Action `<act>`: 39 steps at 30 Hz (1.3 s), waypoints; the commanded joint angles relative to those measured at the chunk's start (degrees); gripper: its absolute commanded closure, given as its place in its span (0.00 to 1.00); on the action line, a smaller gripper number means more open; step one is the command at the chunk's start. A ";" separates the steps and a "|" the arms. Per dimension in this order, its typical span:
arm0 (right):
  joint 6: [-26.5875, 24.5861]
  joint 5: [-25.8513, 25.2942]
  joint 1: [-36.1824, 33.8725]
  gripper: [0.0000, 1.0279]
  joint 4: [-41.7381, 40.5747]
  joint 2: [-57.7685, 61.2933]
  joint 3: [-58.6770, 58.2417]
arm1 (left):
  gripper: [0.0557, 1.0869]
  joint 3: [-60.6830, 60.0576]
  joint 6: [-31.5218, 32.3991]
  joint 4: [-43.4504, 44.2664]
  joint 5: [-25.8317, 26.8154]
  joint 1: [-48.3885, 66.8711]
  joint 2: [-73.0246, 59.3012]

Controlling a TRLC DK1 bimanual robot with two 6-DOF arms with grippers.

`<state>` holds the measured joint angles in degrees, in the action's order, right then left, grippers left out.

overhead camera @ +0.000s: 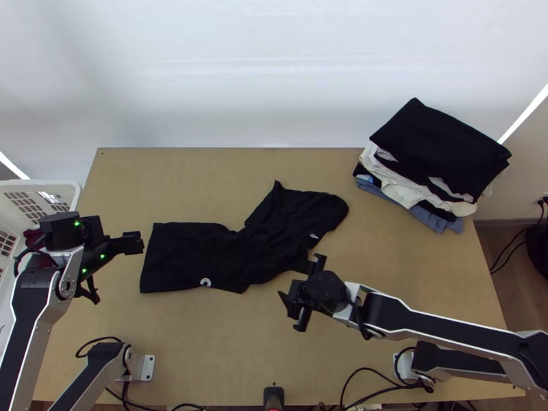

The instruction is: Fold the t-shirt

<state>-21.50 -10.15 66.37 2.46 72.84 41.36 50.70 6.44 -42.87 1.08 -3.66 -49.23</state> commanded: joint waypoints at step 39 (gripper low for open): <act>-6.72 0.40 -0.01 0.45 -18.81 28.06 10.93 | 0.05 -6.75 0.95 8.51 0.68 -0.47 -0.07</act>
<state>-27.16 -9.65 66.67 -14.66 99.70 51.11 44.99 6.48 -35.31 1.10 -3.66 -48.90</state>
